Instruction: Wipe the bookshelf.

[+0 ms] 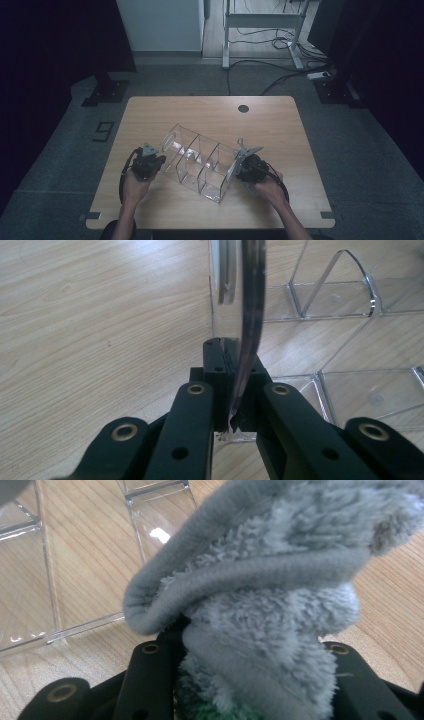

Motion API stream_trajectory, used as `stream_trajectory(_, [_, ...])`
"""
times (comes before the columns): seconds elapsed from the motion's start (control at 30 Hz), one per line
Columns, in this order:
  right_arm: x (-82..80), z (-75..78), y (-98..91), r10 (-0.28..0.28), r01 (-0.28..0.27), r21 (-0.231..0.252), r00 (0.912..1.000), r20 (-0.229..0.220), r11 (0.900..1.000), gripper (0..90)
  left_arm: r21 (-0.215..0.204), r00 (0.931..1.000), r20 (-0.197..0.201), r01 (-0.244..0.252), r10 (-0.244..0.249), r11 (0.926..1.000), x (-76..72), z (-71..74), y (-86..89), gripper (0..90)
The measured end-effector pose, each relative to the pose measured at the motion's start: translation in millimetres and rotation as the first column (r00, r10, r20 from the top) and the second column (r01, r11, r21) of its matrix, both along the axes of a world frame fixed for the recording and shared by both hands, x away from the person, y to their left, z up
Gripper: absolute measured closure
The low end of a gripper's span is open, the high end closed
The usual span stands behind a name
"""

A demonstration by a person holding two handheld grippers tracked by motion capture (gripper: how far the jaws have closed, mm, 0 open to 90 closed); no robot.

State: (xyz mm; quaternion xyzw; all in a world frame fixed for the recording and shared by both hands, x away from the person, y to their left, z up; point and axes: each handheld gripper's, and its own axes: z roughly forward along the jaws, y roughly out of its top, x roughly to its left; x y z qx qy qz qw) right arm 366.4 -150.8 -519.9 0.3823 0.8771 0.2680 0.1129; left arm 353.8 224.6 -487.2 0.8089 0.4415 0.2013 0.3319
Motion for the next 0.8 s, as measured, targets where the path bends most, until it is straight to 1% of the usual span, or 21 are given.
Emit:
stream_trajectory(0.2, [-6.9,1.7,5.3,0.016,-0.016,-0.026,0.9997,0.016,0.9995,57.9,0.007,0.9988,0.013,-0.048,0.048,0.9988,-1.0,-0.9,-4.6,87.1])
stream_trajectory(0.3, [-11.4,2.2,8.2,0.022,-0.021,-0.032,0.9996,0.020,0.9993,57.8,0.005,0.9984,0.013,-0.055,0.054,0.9985,-1.0,-1.1,-4.8,87.1])
stream_trajectory(0.43, [-16.7,3.2,10.2,0.036,-0.036,-0.030,0.9992,0.015,0.9989,57.7,0.004,0.9980,0.013,-0.062,0.062,0.9981,-1.3,-1.2,-5.4,87.2])
stream_trajectory(0.47, [-20.6,4.0,11.6,0.044,-0.044,-0.021,0.9989,0.011,0.9988,57.7,0.005,0.9978,0.014,-0.065,0.065,0.9979,-1.5,-1.3,-6.1,87.2])
stream_trajectory(0.6, [-27.4,5.0,14.4,0.068,-0.068,-0.017,0.9976,0.011,0.9976,57.7,0.011,0.9977,0.012,-0.067,0.067,0.9977,-1.6,-1.0,-6.8,87.2])
stream_trajectory(0.8, [-38.9,6.5,19.3,0.120,-0.120,0.013,0.9926,-0.014,0.9927,57.8,0.013,0.9974,0.012,-0.071,0.071,0.9974,-1.7,-1.0,-7.4,87.2])
